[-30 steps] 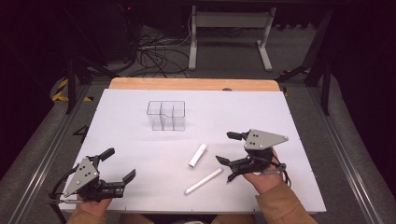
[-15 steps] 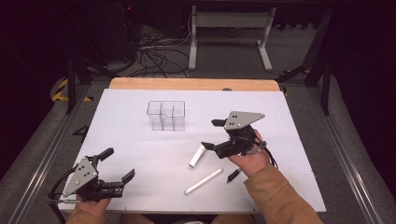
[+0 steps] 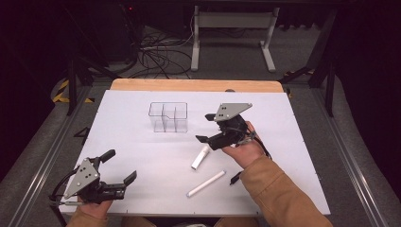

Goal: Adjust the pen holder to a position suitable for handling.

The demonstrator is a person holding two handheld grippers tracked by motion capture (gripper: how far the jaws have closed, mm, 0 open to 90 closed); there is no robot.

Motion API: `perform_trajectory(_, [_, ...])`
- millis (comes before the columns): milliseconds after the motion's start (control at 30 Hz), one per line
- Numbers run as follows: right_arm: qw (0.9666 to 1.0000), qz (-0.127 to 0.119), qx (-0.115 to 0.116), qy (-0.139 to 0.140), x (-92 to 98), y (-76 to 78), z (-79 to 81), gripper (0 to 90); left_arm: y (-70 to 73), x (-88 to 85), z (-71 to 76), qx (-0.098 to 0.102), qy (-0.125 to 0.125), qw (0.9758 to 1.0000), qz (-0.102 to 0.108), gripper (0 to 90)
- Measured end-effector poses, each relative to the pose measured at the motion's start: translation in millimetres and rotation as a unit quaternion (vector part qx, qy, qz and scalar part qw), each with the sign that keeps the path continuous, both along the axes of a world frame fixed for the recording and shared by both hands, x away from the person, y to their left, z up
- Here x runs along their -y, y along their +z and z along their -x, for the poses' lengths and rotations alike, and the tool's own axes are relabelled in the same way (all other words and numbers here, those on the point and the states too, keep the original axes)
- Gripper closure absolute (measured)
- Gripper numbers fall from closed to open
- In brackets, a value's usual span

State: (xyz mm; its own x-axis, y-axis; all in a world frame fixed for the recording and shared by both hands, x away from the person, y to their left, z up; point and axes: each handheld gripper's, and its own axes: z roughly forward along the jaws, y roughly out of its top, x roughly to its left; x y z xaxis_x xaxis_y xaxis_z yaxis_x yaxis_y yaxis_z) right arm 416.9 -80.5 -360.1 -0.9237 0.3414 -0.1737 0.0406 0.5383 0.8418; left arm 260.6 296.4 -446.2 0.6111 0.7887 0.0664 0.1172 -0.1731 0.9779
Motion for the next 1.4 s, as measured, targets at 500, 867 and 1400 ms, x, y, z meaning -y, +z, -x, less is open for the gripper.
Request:
perform_trajectory(500, [0.9997,0.022,-0.005,0.0,-20.5,-1.8,-29.1,26.2,-0.4,-1.9,-1.2,-0.003,0.002,1.0,0.002,4.1])
perform_trajectory(867, [0.9982,0.058,0.016,0.006,-33.1,-1.8,-38.7,30.2,-0.6,-2.6,-1.8,-0.005,0.001,1.0,0.004,4.1])
perform_trajectory(1400, [0.996,0.088,-0.01,0.011,-61.5,-11.8,-72.3,42.9,-1.9,-5.6,-3.5,-0.01,0.001,0.9999,0.014,4.2])
